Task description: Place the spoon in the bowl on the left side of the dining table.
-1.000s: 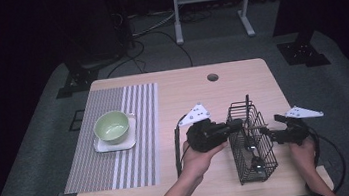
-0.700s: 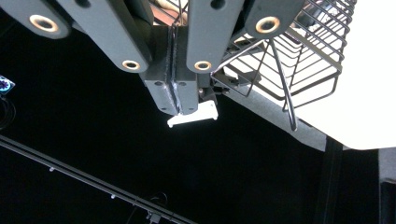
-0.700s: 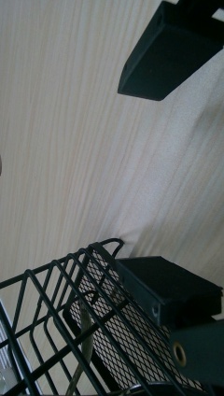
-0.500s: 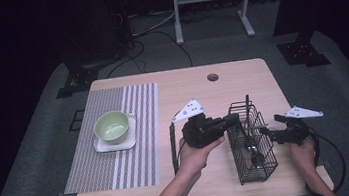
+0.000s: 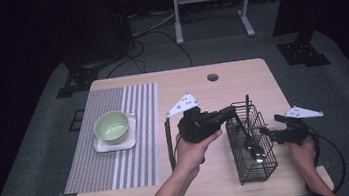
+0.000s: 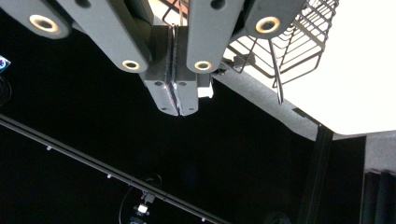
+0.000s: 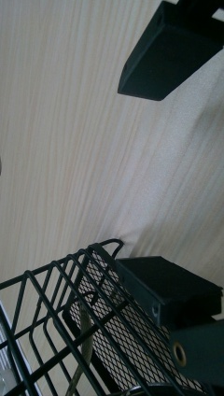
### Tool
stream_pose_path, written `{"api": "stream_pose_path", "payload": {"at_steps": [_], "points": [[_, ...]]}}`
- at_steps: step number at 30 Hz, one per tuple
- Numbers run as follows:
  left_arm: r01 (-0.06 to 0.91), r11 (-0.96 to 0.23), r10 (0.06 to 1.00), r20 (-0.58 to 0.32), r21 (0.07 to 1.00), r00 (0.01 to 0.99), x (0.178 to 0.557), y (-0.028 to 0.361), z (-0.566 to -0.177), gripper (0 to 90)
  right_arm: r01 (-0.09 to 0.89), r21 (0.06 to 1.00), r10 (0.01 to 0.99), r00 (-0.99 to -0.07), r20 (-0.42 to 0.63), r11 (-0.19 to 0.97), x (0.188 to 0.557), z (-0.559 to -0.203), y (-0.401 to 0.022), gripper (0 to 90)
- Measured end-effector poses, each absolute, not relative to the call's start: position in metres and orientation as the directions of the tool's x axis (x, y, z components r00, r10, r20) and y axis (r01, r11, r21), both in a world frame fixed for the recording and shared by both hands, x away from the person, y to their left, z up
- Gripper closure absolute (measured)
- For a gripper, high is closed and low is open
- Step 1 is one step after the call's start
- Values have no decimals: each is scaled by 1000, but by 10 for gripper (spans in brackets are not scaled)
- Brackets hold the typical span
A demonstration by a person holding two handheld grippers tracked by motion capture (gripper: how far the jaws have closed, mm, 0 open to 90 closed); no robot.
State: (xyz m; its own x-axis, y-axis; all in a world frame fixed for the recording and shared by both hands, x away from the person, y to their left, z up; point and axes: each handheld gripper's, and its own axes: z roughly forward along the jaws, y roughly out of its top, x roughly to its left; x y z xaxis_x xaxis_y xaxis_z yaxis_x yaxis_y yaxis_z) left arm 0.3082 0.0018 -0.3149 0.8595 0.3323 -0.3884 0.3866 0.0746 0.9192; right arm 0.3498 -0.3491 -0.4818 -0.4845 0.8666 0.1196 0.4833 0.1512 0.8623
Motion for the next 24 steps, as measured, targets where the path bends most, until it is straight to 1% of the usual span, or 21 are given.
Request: {"api": "stream_pose_path", "payload": {"at_steps": [18,24], "points": [[368,117,344,-385,922,856,311,13,-294,894,484,862,867,-484,119,151,350,-482,-349,128],[383,121,356,-400,916,844,315,16,-292,894,485,861,868,-483,117,153,350,-482,-349,128]]}}
